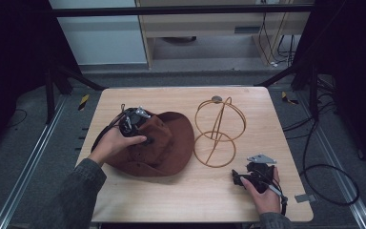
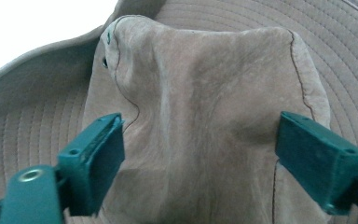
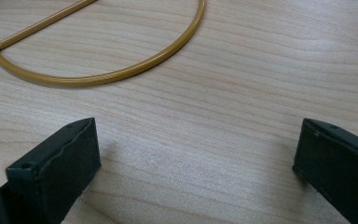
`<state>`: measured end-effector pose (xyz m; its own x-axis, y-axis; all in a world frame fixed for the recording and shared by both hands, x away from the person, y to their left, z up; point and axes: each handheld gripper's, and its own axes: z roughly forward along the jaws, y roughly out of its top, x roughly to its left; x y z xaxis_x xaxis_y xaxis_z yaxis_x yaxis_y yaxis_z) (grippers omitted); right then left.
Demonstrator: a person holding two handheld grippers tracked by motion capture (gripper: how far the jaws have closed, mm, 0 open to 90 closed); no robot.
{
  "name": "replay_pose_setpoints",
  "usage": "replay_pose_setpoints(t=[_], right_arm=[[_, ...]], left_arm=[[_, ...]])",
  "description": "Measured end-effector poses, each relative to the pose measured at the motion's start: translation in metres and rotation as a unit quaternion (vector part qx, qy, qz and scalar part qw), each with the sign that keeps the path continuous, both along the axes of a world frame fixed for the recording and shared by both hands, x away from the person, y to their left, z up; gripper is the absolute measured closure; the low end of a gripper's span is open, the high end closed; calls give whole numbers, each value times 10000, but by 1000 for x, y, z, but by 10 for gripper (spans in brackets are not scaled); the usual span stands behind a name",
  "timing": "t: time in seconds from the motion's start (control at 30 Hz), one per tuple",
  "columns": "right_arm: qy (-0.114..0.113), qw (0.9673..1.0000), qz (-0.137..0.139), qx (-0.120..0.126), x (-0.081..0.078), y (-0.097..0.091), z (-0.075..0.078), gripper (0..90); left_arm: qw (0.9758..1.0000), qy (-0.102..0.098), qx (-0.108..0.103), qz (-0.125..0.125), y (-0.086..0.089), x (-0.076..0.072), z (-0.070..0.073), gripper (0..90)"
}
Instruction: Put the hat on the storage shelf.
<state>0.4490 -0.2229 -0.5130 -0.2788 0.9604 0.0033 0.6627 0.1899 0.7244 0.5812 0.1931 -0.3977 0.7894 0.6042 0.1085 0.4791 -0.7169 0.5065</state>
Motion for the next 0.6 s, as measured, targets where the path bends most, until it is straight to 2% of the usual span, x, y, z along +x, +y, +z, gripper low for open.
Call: replay_pose_setpoints(t=[0.2,0.4,0.6], right_arm=[[0,10000,4,1,0,0,0,4],[3,10000,0,2,0,0,0,4],[1,10000,4,3,0,0,0,4]], left_arm=[[10000,20,90,14,-3,0,-3,275],[9998,50,210,13,-7,-2,-4,434],[9999,-2,124,45,-5,-4,-4,565]])
